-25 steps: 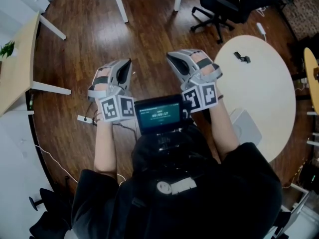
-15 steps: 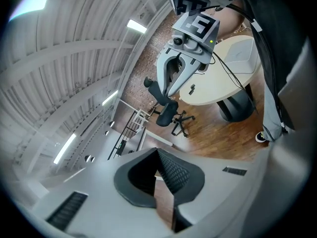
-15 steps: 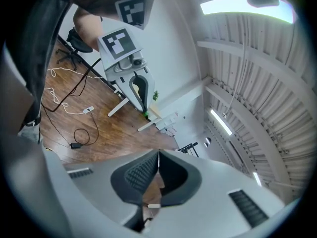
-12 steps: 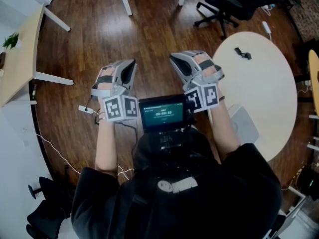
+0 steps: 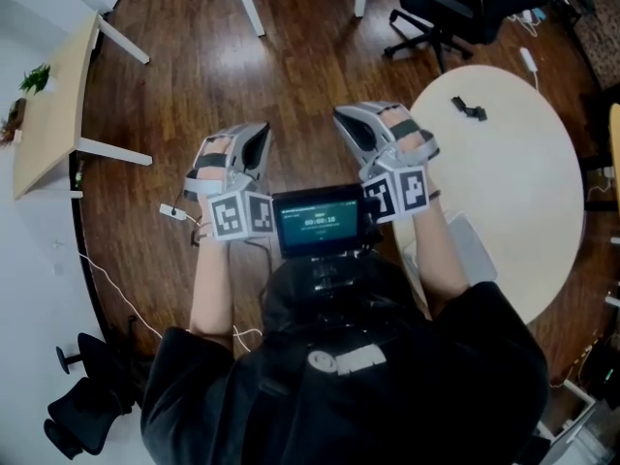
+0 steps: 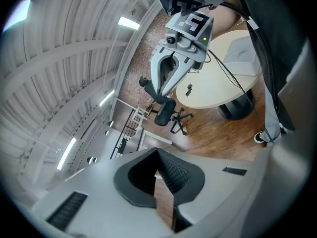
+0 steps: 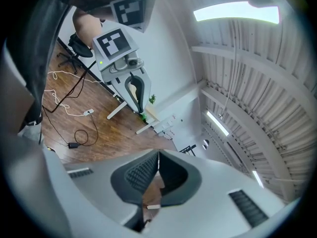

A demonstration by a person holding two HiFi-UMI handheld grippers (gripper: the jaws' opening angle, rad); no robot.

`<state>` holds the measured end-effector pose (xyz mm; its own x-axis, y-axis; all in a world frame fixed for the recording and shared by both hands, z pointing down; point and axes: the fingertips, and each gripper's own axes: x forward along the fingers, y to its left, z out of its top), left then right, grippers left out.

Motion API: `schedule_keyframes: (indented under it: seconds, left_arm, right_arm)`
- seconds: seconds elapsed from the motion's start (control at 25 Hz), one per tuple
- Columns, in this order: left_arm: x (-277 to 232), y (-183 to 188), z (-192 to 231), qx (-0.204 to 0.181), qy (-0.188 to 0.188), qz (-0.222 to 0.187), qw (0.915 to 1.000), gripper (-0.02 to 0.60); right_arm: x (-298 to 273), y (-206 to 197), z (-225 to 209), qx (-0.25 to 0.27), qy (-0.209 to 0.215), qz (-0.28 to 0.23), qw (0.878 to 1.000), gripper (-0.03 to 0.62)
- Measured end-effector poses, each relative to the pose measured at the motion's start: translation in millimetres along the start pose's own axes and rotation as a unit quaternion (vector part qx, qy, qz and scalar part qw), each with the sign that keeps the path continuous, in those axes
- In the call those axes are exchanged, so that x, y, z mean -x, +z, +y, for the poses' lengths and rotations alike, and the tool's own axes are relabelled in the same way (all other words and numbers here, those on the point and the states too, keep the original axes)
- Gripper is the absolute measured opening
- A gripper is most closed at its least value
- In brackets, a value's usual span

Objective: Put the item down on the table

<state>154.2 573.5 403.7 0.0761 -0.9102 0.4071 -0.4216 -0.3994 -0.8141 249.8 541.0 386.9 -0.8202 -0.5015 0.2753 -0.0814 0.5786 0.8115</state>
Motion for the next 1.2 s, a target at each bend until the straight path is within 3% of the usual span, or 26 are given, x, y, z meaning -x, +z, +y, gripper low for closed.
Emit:
schedule_keyframes:
  seconds: [0.28, 0.44, 0.92, 1.2]
  left_arm:
    - [5.5, 22.1, 3.3, -0.018, 0.003, 0.022, 0.9996, 0.0]
    - [5.6, 23.1, -0.9, -0.025, -0.002, 0.024, 0.9994, 0.0]
    - [4.2, 20.6, -1.7, -0.035, 0.013, 0.008, 0.9993, 0.0]
    - [13.6, 1.2, 22.5, -0.017, 0.033, 0.001, 0.9993, 0.0]
  right_arm:
    - [10.4, -16.3, -9.5, -0.013, -0.001, -0.018, 1.0, 0.009]
    - [12.9, -25.0, -11.1, -0.008, -0.009, -0.002, 1.0, 0.009]
    - [15.4, -27.4, -10.8, 0.018, -0.028, 0.013, 0.999, 0.009]
    - [-3.9, -0.6, -12.7, 0.034, -0.02, 0.015, 0.999, 0.009]
